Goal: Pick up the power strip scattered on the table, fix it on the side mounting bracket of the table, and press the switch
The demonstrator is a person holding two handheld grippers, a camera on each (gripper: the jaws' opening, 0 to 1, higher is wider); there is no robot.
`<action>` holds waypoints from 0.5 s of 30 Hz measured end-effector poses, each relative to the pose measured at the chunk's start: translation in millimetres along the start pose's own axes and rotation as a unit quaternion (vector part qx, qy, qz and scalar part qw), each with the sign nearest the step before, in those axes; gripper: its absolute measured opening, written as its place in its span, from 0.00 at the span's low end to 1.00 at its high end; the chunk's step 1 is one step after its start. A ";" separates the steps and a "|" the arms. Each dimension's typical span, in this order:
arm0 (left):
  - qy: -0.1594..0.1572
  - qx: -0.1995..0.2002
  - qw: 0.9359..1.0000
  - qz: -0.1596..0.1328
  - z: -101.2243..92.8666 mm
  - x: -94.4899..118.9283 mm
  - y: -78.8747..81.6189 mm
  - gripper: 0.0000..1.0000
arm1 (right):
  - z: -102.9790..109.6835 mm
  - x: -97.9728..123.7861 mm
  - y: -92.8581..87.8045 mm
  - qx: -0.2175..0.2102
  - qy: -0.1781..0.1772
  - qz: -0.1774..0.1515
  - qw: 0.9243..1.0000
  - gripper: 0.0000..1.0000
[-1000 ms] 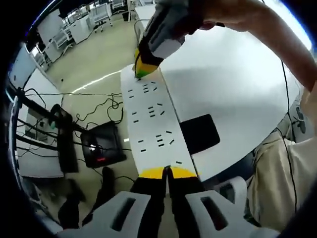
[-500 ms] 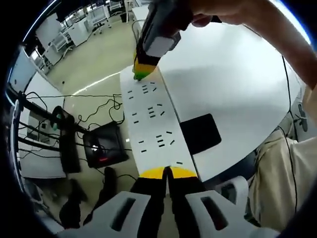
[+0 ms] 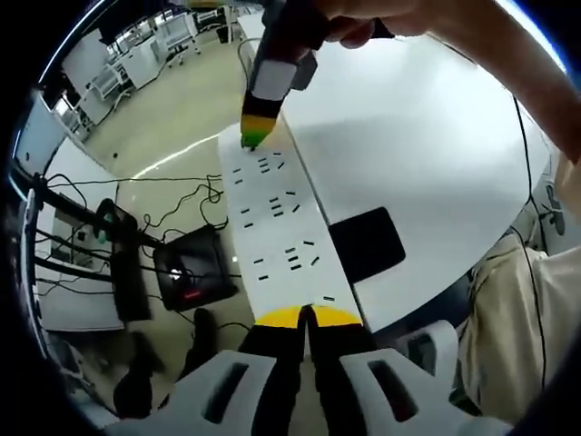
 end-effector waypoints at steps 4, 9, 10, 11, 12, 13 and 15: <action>-0.001 0.001 1.000 0.001 0.3 0.0 0.4 0.07 | 0.1 -0.4 -0.1 -0.009 0.001 0.006 1.000 0.00; 0.002 0.002 1.000 0.001 0.1 0.1 0.5 0.07 | -1.8 -2.1 -0.9 -0.026 0.011 0.006 1.000 0.00; 0.002 0.001 1.000 0.000 0.0 0.1 0.4 0.07 | -0.6 -2.6 -0.6 -0.022 0.006 0.007 1.000 0.00; 0.002 0.001 1.000 0.000 0.1 0.0 0.5 0.07 | -0.7 -2.8 -0.4 -0.020 0.003 0.006 1.000 0.00; 0.002 0.001 1.000 0.001 0.1 0.0 0.5 0.07 | 0.3 -2.0 -0.9 -0.013 0.003 0.004 1.000 0.00; 0.003 0.000 1.000 0.002 0.0 -0.4 0.4 0.07 | 0.5 -1.4 0.2 0.007 0.007 0.001 1.000 0.00; 0.005 0.000 1.000 0.004 -0.3 -0.5 0.4 0.07 | 0.0 -1.2 0.8 0.008 0.007 -0.002 1.000 0.00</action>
Point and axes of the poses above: the point that each gripper's makers call its tool centre point, and the gripper's own axes: x roughly backward along the fingers, z roughly to its left, y roughly out of its top, the point moved 5 cm from there along x, roughly backward along the fingers
